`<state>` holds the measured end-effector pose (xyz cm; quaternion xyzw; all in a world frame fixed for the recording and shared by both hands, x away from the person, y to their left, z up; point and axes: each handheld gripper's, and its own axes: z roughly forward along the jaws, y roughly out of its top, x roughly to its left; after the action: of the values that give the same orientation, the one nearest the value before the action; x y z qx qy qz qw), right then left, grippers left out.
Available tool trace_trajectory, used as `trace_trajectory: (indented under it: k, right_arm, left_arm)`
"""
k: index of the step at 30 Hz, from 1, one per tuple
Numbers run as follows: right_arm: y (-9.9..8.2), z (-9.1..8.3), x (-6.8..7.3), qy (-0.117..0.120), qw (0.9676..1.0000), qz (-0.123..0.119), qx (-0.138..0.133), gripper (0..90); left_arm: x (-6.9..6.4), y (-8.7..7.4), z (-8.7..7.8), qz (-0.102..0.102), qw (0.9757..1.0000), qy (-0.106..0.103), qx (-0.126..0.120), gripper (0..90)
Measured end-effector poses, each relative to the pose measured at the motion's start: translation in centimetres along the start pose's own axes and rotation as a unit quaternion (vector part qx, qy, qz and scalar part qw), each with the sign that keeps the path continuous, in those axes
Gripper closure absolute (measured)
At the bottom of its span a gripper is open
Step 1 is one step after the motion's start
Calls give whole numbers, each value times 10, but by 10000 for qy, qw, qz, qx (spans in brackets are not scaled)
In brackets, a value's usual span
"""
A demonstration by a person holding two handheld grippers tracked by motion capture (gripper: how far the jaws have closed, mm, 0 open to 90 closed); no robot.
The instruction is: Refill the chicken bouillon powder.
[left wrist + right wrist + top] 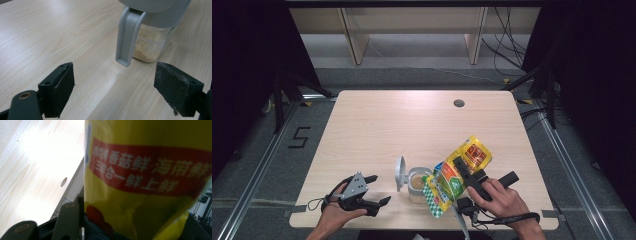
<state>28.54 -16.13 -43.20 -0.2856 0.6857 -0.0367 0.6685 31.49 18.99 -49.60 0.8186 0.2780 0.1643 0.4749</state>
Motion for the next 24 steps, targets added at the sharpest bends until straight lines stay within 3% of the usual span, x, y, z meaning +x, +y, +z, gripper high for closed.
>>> trace_trajectory:
  k: [5,7,10,14,17,18,24]
  right_arm:
    - [0,0,-1,18,10000,-54,-12,534]
    - [0,0,-1,24,10000,-71,-10,534]
    - [0,0,0,25,10000,-52,-6,534]
    - [0,0,0,15,10000,-24,-2,535]
    - [0,0,0,35,10000,-49,7,536]
    - [0,0,0,19,10000,-40,-10,541]
    - [-1,0,2,34,10000,49,-19,557]
  left_arm:
    - [1,0,0,138,9999,-18,33,163]
    - [0,0,1,-32,10000,-26,30,163]
    - [1,0,0,35,10000,18,28,163]
    - [0,0,0,-42,10000,20,13,163]
    - [1,0,-1,90,10000,16,27,163]
    - [0,0,0,-46,10000,-10,-5,163]
    - [0,0,0,-47,10000,-16,-8,163]
